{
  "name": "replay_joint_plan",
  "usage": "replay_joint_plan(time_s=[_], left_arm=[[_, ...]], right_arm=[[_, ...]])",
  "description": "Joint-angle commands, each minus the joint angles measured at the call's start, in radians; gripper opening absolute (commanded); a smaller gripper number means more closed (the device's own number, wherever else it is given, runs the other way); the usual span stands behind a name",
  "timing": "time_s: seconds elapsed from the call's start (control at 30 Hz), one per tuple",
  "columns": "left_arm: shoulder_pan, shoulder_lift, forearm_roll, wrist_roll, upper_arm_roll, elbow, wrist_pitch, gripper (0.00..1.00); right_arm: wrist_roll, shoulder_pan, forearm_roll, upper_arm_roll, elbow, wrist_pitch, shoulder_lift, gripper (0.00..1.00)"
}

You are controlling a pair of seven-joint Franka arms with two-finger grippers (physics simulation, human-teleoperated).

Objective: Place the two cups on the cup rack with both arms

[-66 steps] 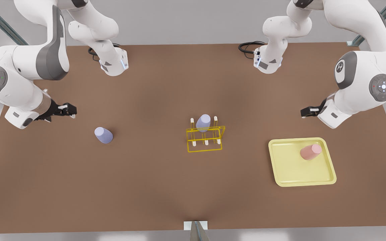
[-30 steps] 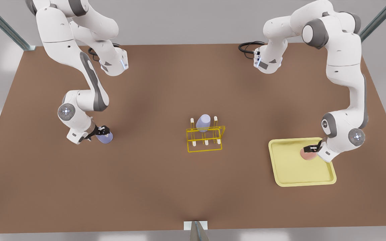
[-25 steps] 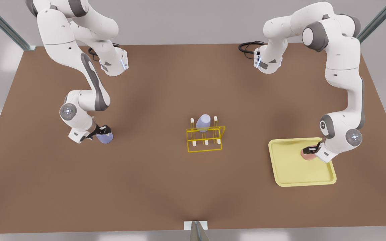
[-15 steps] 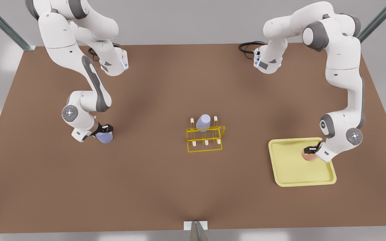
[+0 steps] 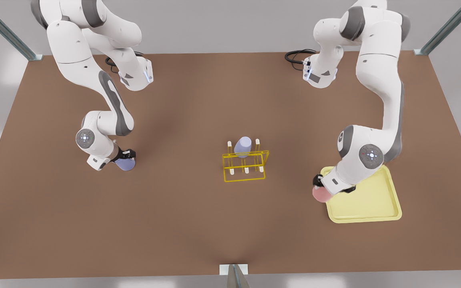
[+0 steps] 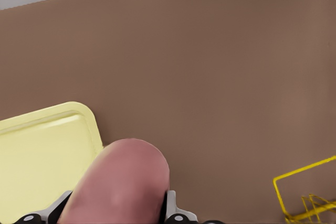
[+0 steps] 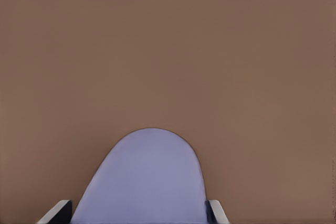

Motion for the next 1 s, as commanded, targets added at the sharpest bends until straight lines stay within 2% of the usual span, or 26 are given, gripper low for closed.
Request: replay_joint_plan(time_s=[0.0,0.1,0.2,0.4,0.47,0.5,0.73,0.8,0.83,0.87,0.93,0.97], left_arm=[[-0.068,0.009,-0.005,-0.657,-0.027,0.047,-0.229,0.82],[-0.183,0.104,-0.028,-0.875,-0.05,0.263,-0.348,0.82],[-0.23,0.11,-0.078,-0.91,-0.064,0.271,-0.476,0.82],[-0.243,0.168,-0.088,-0.973,-0.073,0.267,-0.407,0.83],[-0.241,0.175,-0.088,-0.979,-0.073,0.267,-0.37,0.87],[-0.238,0.176,-0.084,-0.978,-0.073,0.267,-0.368,1.0],[-0.209,0.178,-0.08,-0.969,-0.072,0.273,-0.376,1.0],[-0.139,0.121,-0.077,-0.94,-0.066,0.357,-0.498,1.0],[-0.053,0.098,-0.075,-0.782,-0.066,0.486,-0.69,1.0],[0.022,0.058,-0.045,-0.592,-0.064,0.515,-0.781,1.0],[0.13,-0.009,0.027,-0.296,-0.07,0.515,-0.854,1.0],[0.119,-0.096,0.077,-0.173,-0.061,0.407,-0.818,1.0]], right_arm=[[-0.016,-0.008,0.001,-0.001,0.005,-0.006,0.0,0.93],[-0.02,-0.012,0.0,0.001,0.015,-0.016,0.0,0.86],[-0.02,-0.012,0.0,0.001,0.02,-0.023,0.0,0.85],[-0.017,0.017,-0.003,0.016,0.124,-0.125,-0.034,0.85],[-0.017,0.019,0.0,0.071,0.166,-0.148,-0.043,0.85],[-0.017,0.019,0.0,0.103,0.189,-0.162,-0.044,0.85],[-0.016,0.019,0.027,0.306,0.376,-0.22,-0.006,0.85],[-0.014,0.02,0.027,0.338,0.432,-0.22,0.031,0.85],[-0.014,0.028,0.026,0.349,0.466,-0.22,0.052,0.85],[-0.016,0.028,0.024,0.373,0.508,-0.22,0.078,0.85],[-0.016,0.057,0.024,0.386,0.577,-0.21,0.124,0.85],[-0.016,0.077,0.024,0.386,0.609,-0.208,0.141,0.85]])
